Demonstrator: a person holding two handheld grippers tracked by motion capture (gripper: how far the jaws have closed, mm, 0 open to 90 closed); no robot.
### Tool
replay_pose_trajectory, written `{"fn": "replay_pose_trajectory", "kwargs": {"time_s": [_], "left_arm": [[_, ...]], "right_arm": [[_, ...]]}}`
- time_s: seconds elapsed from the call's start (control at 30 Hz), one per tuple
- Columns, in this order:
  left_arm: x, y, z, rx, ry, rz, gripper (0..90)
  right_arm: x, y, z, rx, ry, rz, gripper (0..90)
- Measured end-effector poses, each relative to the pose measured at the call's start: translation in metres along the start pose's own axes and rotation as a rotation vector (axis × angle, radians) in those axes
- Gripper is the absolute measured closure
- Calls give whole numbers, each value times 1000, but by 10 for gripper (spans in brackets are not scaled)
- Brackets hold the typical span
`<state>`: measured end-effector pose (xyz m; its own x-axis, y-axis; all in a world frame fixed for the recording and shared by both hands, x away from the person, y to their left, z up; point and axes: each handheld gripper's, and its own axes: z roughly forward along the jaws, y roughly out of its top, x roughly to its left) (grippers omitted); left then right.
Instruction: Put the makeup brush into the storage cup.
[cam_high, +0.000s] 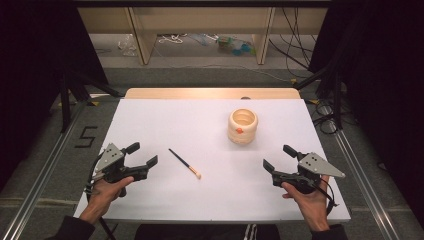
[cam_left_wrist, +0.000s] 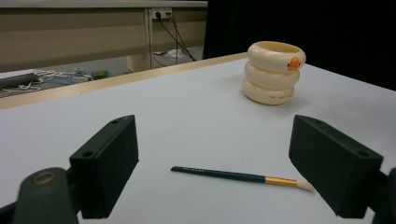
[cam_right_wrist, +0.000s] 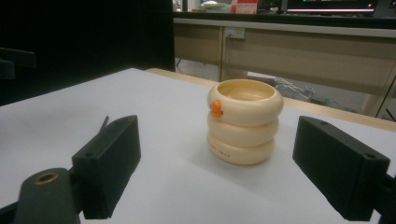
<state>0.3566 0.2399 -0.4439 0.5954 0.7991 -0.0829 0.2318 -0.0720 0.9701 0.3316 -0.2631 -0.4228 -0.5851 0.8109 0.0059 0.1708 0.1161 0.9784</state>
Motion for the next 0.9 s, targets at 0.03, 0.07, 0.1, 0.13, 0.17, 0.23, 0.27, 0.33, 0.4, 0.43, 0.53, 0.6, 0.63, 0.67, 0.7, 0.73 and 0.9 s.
{"fn": "replay_pose_trajectory", "kwargs": {"time_s": [0.03, 0.07, 0.1, 0.13, 0.17, 0.23, 0.27, 0.33, 0.4, 0.43, 0.53, 0.6, 0.63, 0.67, 0.7, 0.73, 0.9], "left_arm": [[0, 0, 0, 0, 0, 1, 155], [0, 0, 0, 0, 0, 0, 155], [0, 0, 1, 0, 0, -2, 155], [0, 0, 1, 1, 0, -2, 156], [-1, 0, 1, 2, 0, -2, 156], [0, 0, 1, 2, -2, -1, 155], [-1, 0, 1, 3, -1, -2, 155], [0, 1, 2, 2, -1, -3, 155], [0, 1, 3, 1, 0, -2, 156], [1, 2, 3, -1, 2, -4, 156], [1, 2, 3, -3, 0, -14, 156], [1, 3, 3, -5, -5, -14, 155], [1, 4, 3, -5, -8, -15, 156], [1, 4, 4, -4, -11, -18, 156], [0, 5, 4, -4, -16, -17, 155], [0, 6, 4, -2, -26, -18, 155], [0, 13, 9, 23, -45, -11, 155]], "right_arm": [[0, 0, 0, 3, 0, 2, 159], [0, 0, 0, 3, 0, 3, 159], [0, 0, 0, -3, -1, 4, 159], [0, 0, 0, 0, 0, 9, 159], [1, 0, -1, 3, 8, 17, 160], [0, 0, -2, 18, 5, 13, 160], [0, 0, -2, 17, 5, 12, 160], [0, 0, -2, 19, 6, 12, 162], [0, 0, -1, 15, 7, 11, 163], [0, 0, -1, 7, 8, 12, 163], [0, 0, -2, 13, 5, 13, 165], [0, 0, -2, 15, 5, 10, 166], [0, 0, -2, 20, 2, 11, 166], [0, 0, -1, -3, 4, 10, 167], [0, 0, -1, 0, 3, 9, 167], [0, 0, 0, -4, 9, 14, 167], [-1, -1, 0, 1, -5, 13, 170]]}}
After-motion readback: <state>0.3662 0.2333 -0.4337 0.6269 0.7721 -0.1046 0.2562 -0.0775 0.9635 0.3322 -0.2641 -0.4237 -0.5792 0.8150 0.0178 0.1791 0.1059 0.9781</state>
